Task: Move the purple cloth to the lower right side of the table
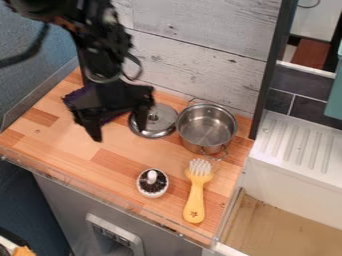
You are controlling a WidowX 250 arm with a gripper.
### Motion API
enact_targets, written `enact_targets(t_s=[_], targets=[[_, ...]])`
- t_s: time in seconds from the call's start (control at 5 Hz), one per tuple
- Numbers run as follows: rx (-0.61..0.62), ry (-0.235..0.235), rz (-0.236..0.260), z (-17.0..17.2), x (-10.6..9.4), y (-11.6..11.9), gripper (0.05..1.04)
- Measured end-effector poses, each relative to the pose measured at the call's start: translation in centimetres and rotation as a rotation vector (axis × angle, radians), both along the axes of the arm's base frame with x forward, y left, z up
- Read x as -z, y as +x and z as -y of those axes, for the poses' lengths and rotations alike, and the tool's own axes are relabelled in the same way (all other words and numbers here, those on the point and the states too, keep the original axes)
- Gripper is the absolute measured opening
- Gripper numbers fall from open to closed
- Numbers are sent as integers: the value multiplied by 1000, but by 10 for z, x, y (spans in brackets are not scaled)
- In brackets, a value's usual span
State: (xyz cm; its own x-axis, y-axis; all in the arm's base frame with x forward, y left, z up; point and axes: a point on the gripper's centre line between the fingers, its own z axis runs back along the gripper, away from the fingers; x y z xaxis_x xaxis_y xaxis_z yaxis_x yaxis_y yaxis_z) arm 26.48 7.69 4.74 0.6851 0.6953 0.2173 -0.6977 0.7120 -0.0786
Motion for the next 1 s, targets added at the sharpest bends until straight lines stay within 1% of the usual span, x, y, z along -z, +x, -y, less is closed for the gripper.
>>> enact_targets(t_s=[0.2, 0.4, 0.6, 0.8, 1.0], targets=[[-59, 3, 45, -29, -10, 13, 1001], [-94, -16, 49, -55, -12, 29, 1001], [-94, -1, 40, -82, -1, 57, 1001], [-70, 42, 31, -100, 12, 80, 1001], [-63, 50, 44, -110, 18, 100, 1001]])
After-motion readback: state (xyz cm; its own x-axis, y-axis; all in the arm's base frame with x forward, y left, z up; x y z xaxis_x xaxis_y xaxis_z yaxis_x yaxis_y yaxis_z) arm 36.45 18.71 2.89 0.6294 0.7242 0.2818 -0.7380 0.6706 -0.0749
